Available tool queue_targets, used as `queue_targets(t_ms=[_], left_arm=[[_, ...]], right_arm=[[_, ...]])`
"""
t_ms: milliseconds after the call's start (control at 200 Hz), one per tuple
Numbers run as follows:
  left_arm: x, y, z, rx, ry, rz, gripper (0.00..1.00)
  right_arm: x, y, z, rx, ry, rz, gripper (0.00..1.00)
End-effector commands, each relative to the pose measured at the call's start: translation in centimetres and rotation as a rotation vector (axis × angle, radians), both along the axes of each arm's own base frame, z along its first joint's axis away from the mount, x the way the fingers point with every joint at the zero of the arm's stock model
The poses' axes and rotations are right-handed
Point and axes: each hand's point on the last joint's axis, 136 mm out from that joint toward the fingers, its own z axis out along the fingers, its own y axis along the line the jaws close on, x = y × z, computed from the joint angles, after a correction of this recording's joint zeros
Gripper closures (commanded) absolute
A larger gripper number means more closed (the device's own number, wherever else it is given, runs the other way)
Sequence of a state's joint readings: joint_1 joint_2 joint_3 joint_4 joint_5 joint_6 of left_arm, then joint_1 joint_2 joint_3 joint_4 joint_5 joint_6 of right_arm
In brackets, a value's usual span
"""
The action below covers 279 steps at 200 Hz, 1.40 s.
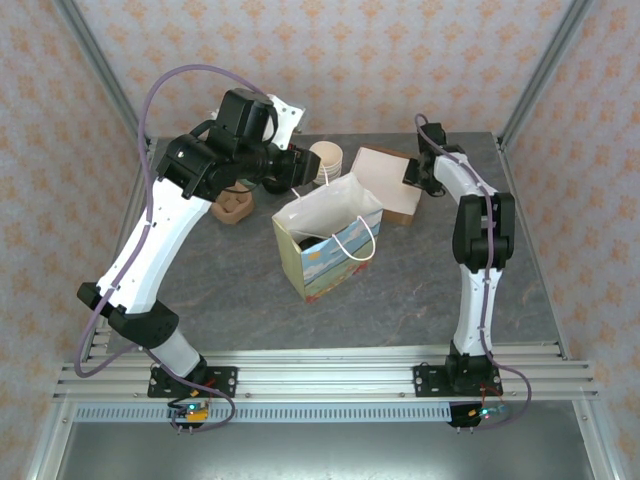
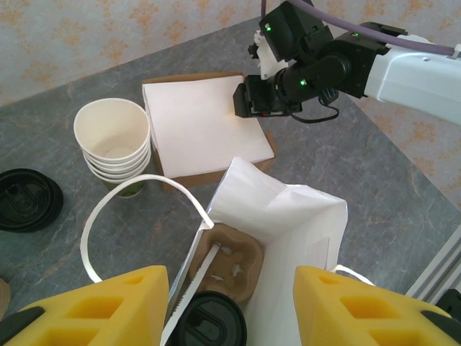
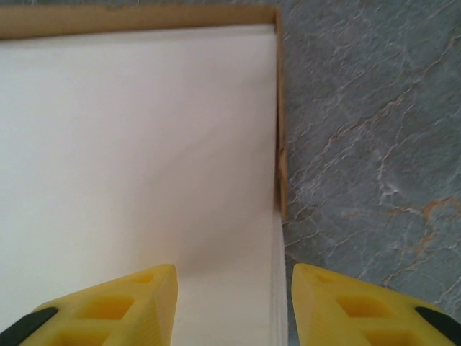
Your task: Pack the takeout coffee
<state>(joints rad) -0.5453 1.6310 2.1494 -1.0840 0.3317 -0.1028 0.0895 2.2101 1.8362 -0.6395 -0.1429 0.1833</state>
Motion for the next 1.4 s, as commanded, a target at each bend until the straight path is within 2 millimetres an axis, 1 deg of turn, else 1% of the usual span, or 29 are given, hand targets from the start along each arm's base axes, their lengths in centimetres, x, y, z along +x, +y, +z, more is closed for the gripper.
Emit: queue_targets(t_ms=[0, 105, 315, 480, 636, 721, 771, 921, 1071, 1226, 1391], left_arm=[[-0.4, 0.5, 1.2, 0.0, -0.048, -0.001, 0.51], [-0.6, 0.7, 1.2, 0.006, -0.049, 0.002, 0.51], [-0.7, 0.8, 1.2, 0.007, -0.051, 0.004, 0.51], [-0.7, 0.9, 1.2, 0.008, -0.055, 0.005, 0.51], [-0.9, 1.0, 1.3, 0.01, -0.059, 0.007, 0.51], [-0.8, 1.1, 1.2, 0.011, -0.059, 0.009, 0.51], [-0.8, 1.1, 1.3, 0.011, -0.058, 0.009, 0.51], [-0.8, 1.0, 1.3, 0.009, -0.06, 0.008, 0.51], [-0.8, 1.2, 1.4, 0.012, -0.061, 0.013, 0.51], [-0.8, 1.2, 1.5, 0.01, -0.065, 0.014, 0.51], [-0.9, 1.3, 1.6, 0.011, -0.068, 0.016, 0.51]], right_arm=[[-0.3, 0.5, -0.3, 0.001, 0.011, 0.0, 0.54], [-0.2, 0.8, -0.8, 0.001, 0.019, 0.005, 0.58], [0.0, 0.9, -0.8, -0.007, 0.023, 0.016, 0.67], [-0.2, 1.0, -1.5, -0.01, 0.045, 0.022, 0.68], [-0.6, 1.3, -2.9, -0.009, 0.077, 0.03, 0.67], [-0.8, 1.7, -3.5, -0.008, 0.093, 0.043, 0.68], [-0.9, 1.9, -3.6, -0.01, 0.097, 0.048, 0.71], [-0.5, 2.2, -2.9, -0.013, 0.081, 0.054, 0.82], [-0.1, 2.3, -1.7, -0.017, 0.055, 0.062, 0.87], [0.4, 2.6, 0.7, -0.019, 0.003, 0.078, 0.9], [0.9, 3.5, 3.5, 0.023, -0.07, 0.091, 0.99]])
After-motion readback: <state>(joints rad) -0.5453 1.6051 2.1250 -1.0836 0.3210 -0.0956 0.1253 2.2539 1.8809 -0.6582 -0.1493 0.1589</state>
